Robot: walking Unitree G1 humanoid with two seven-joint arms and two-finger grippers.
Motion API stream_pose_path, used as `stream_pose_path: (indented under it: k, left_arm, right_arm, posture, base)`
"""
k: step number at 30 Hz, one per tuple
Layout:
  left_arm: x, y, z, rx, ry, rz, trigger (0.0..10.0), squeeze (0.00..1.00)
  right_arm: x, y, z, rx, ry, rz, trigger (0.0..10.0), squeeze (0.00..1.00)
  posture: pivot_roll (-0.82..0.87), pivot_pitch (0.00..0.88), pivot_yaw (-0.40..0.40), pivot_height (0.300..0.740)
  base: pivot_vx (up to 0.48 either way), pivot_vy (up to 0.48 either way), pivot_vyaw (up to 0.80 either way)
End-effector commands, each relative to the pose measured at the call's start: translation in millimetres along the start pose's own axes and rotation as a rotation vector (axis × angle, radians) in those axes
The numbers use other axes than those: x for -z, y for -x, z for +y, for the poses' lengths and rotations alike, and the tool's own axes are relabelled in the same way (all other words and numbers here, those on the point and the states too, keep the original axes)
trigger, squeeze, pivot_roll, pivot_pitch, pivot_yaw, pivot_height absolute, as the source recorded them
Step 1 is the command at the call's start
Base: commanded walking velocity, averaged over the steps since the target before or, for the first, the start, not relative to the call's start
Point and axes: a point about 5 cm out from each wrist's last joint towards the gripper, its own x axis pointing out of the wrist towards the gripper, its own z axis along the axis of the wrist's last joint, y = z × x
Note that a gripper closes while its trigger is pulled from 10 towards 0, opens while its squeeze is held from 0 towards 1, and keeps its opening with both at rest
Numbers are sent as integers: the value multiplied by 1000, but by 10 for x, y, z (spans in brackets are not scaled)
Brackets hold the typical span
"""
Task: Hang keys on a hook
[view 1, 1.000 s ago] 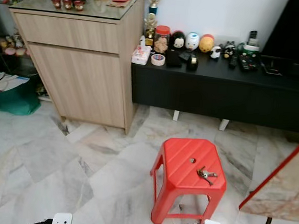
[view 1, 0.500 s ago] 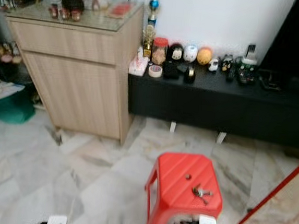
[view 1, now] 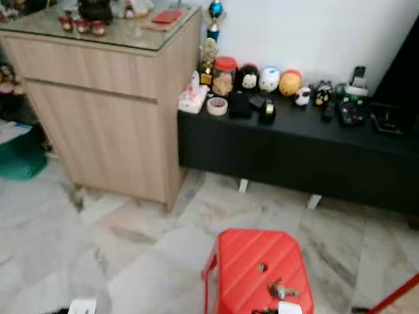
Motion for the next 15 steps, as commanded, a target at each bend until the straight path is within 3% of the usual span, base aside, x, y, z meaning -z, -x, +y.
stream_pose_path:
  k: [1, 11, 15]
  left_arm:
    - [100, 33, 72, -16, -10, 34, 10000, 0]
    - [108, 34, 72, -21, -13, 39, 10000, 0]
    - [106, 34, 68, -23, -8, 35, 10000, 0]
  right_arm:
    - [-70, -12, 44, -8, -24, -23, 10000, 0]
    - [-89, -11, 40, -4, -35, -46, 10000, 0]
    - [-139, -5, 28, 7, -53, -105, 10000, 0]
  posture:
    - [55, 0, -17, 740]
    - [52, 0, -19, 740]
    - [55, 0, -21, 740]
  base:
    - [281, 0, 0]
    - [0, 0, 0]
    - [0, 0, 0]
